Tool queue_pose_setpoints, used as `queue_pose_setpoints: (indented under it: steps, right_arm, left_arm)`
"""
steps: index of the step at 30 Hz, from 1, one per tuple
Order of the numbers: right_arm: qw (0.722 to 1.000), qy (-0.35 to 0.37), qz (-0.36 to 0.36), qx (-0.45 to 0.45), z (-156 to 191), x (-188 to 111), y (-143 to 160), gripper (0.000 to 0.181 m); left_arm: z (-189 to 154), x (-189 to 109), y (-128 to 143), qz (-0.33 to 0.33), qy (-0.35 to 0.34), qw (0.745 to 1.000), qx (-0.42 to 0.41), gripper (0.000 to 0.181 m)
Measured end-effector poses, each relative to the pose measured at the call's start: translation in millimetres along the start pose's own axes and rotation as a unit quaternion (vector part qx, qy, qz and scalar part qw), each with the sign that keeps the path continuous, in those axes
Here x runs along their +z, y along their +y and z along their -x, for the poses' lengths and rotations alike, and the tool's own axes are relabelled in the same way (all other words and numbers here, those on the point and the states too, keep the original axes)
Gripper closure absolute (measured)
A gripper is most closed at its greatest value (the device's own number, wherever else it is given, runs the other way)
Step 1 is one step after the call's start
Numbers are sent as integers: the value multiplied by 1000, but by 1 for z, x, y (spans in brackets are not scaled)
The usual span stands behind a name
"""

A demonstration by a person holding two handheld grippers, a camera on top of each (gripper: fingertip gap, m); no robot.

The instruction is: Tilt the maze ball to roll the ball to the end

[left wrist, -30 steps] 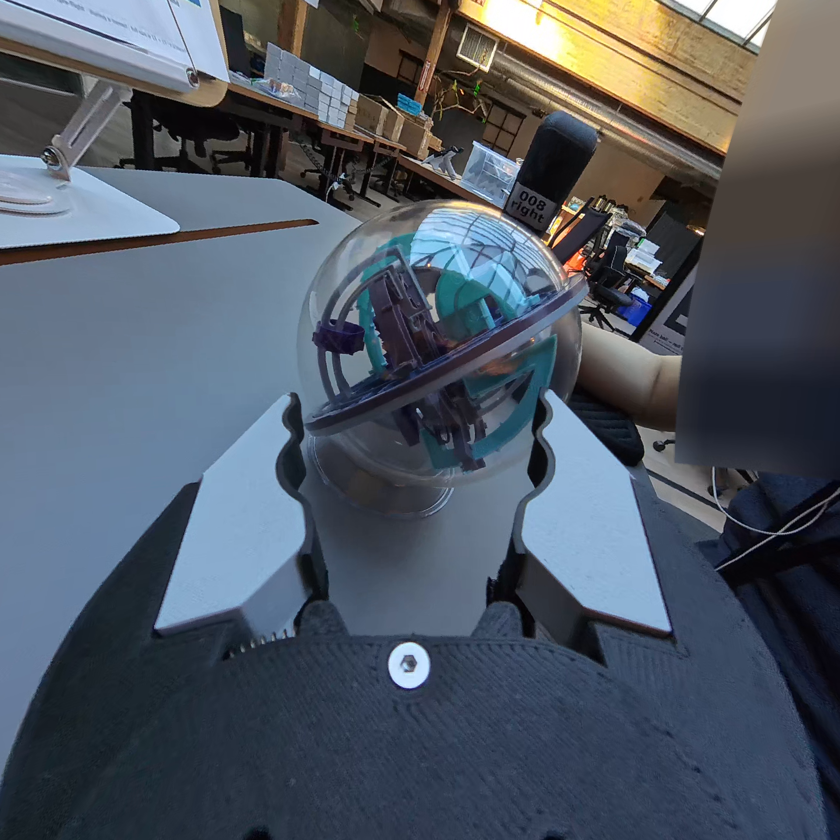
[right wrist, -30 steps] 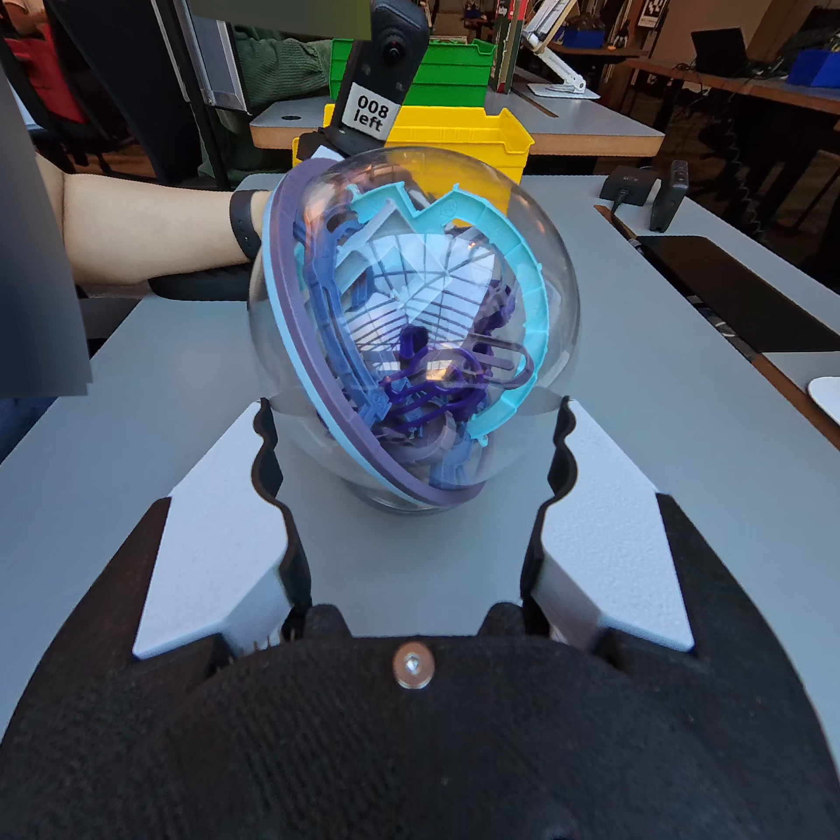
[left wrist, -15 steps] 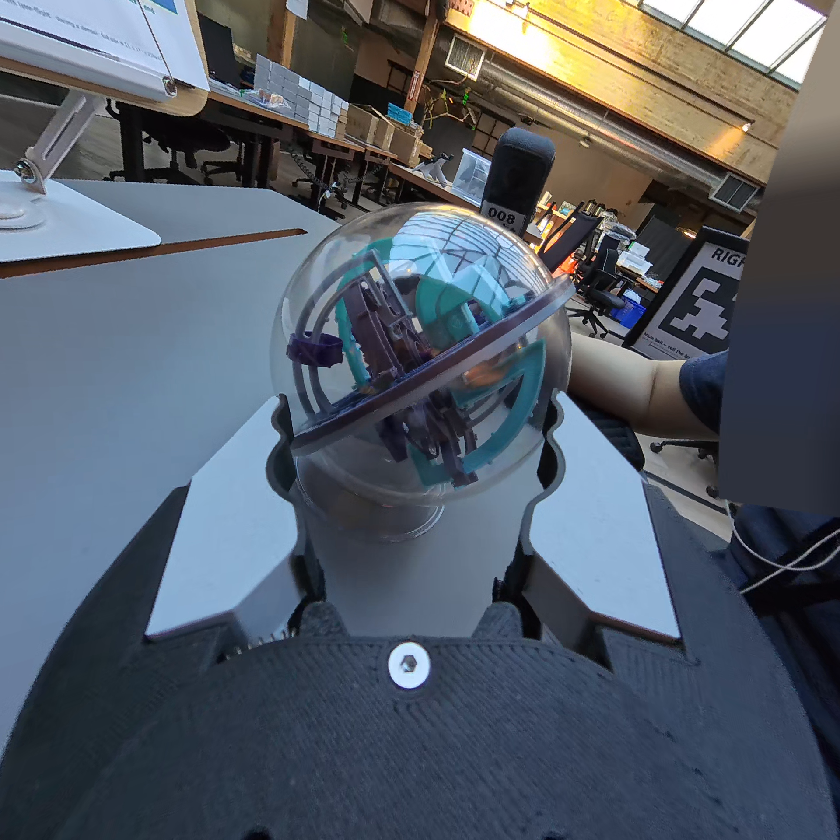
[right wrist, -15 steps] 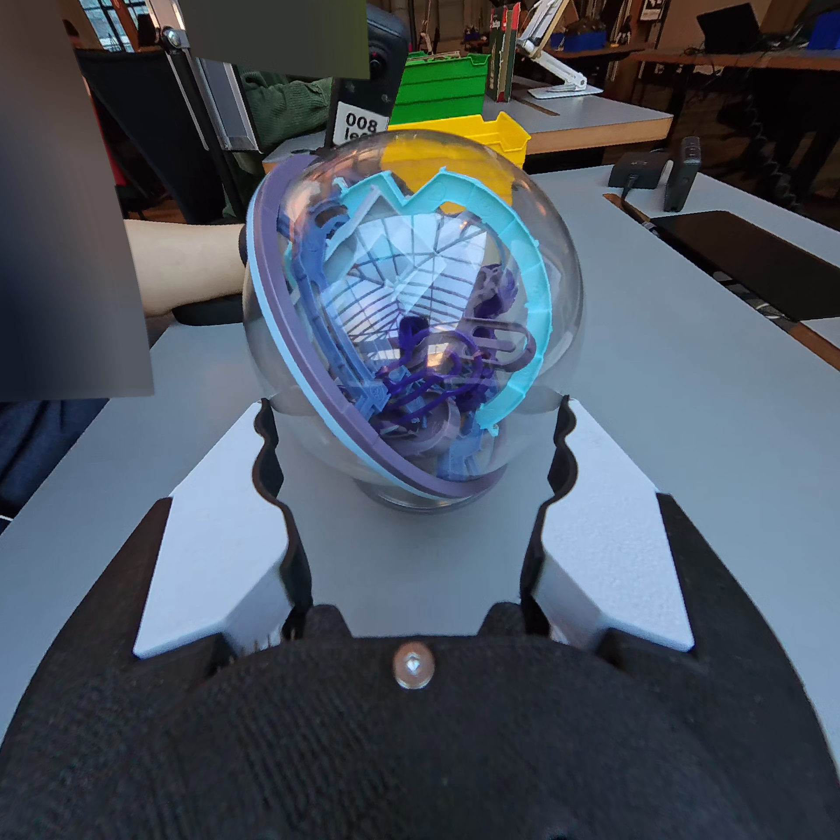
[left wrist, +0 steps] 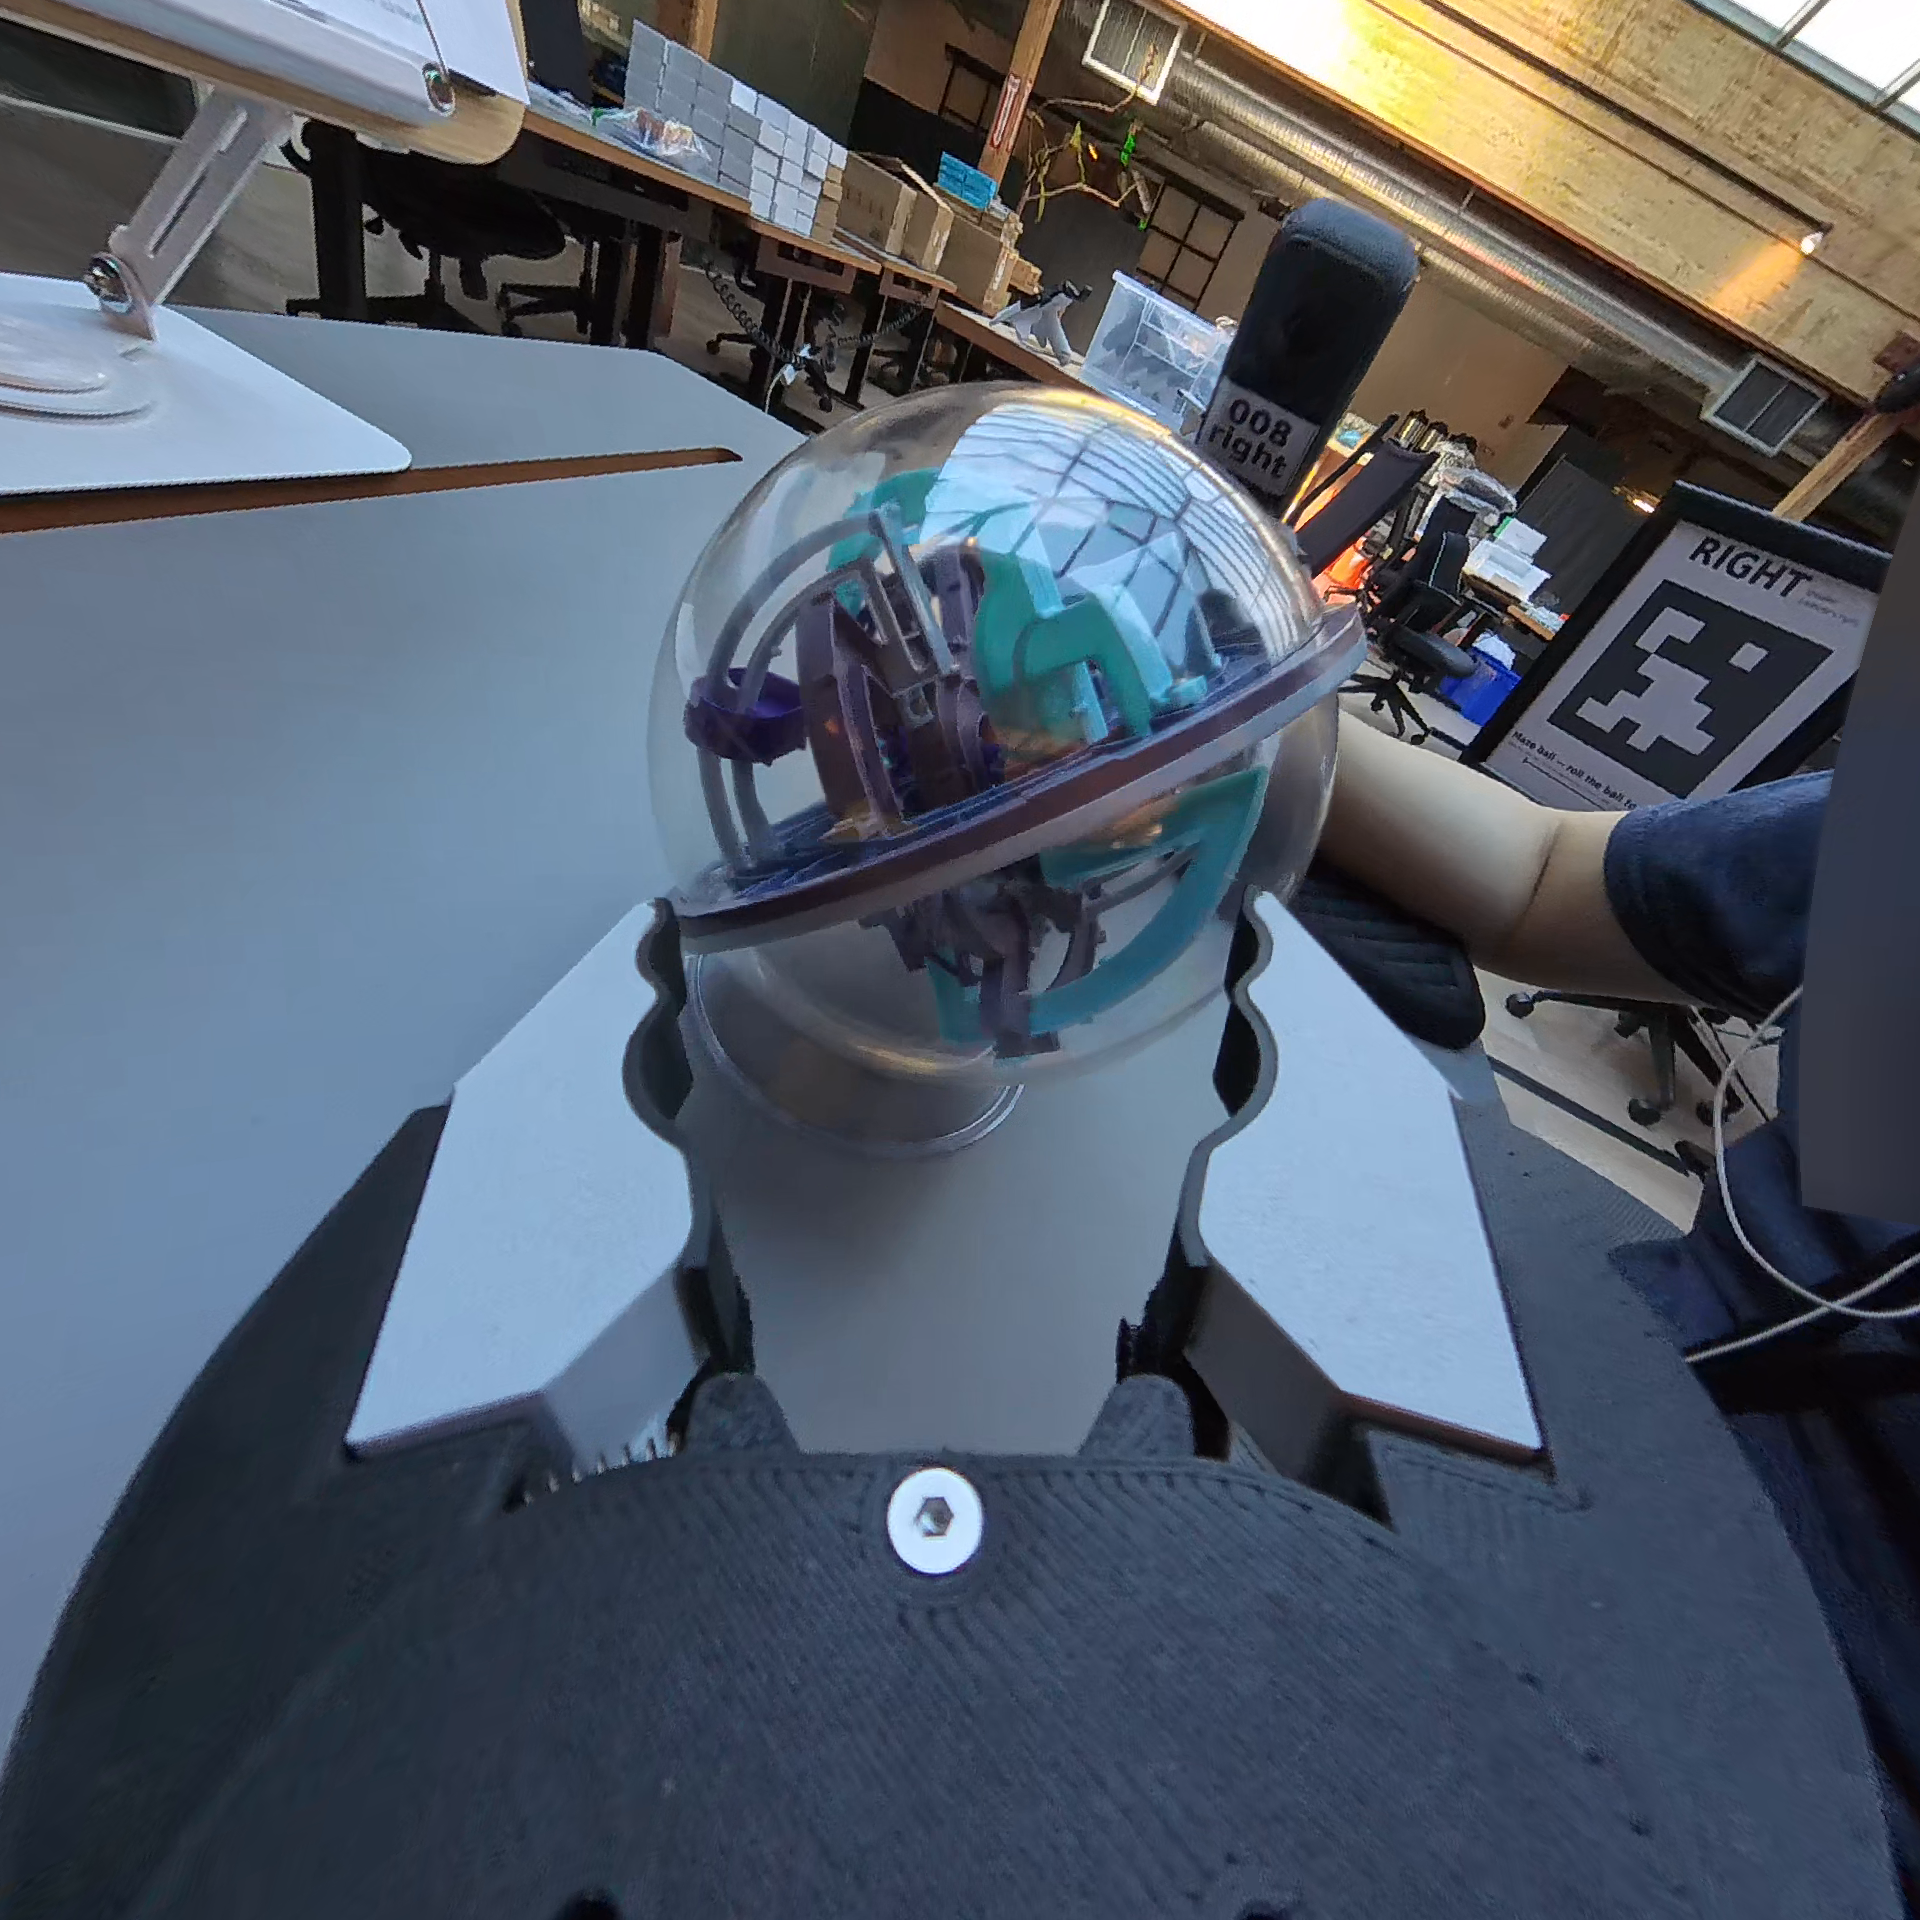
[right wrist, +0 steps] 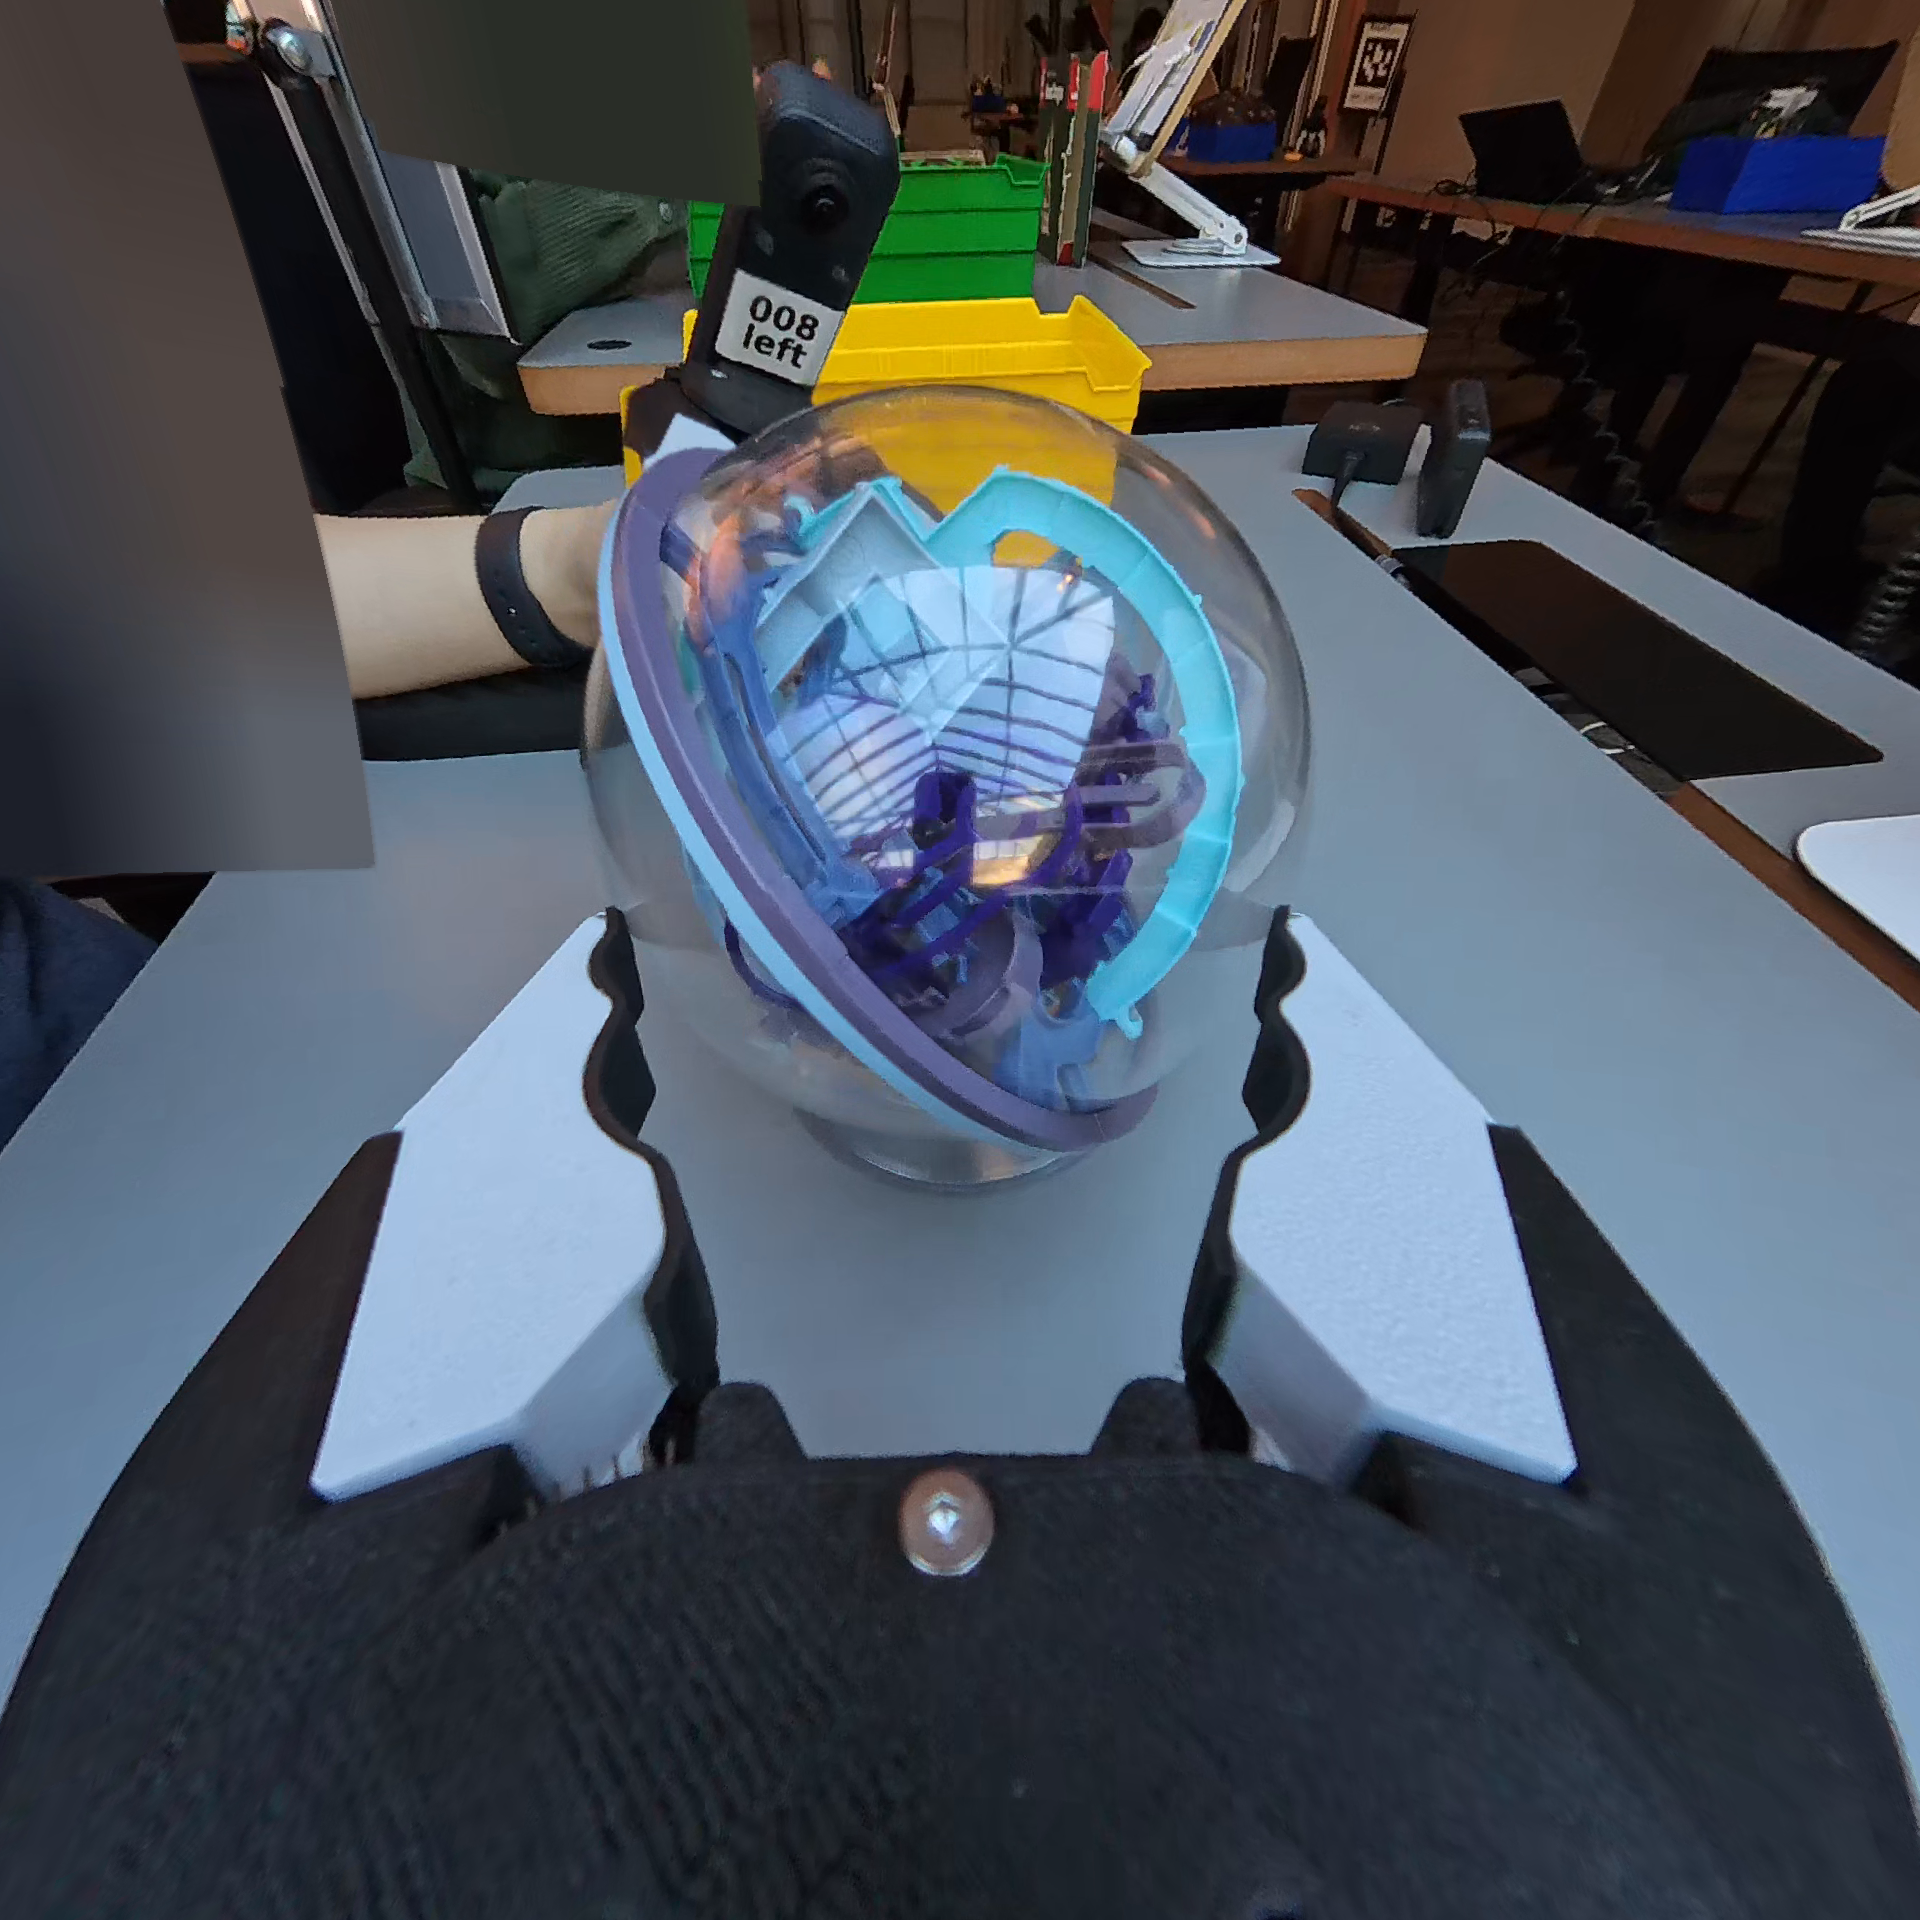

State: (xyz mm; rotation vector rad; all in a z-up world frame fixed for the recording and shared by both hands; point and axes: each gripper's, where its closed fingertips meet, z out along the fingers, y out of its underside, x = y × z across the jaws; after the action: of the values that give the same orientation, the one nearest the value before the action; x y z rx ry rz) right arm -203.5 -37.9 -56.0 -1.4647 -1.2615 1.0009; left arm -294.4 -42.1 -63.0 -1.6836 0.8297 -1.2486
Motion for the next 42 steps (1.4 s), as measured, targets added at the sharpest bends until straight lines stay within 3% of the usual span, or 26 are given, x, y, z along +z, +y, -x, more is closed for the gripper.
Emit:
queue_pose_setpoints:
  steps: [7, 12, 16, 19, 23, 30, 42]
  right_arm:
    - [999, 12, -35, -17, 2, -5, -13, 69]
    - [999, 8, -45, -18, 2, -6, -13, 70]
    - [999, 17, -32, -17, -2, -4, -5, 60]
    - [1000, 16, -21, 1, -4, -1, 2, 53]
    - [1000, 13, 0, 24, -7, 4, 12, 46]
    - [998, 1, 30, 50, -4, 11, 24, 45]
    - [999, 4, 1, 33, -1, 8, 10, 52]
  left_arm:
    - [3, -8, 6, 23, -30, 999, 21, 83]
    - [-17, -25, -36, -63, -20, 997, 40, 83]
    - [-35, -11, -42, -46, -46, 988, 142, 85]
    - [-42, 3, -34, -14, -67, 972, 224, 102]
    - [-37, 5, -31, -7, -98, 959, 266, 107]
    - [-28, -3, -16, 18, -98, 964, 249, 107]
    - [-16, -5, 3, 45, -89, 974, 205, 108]
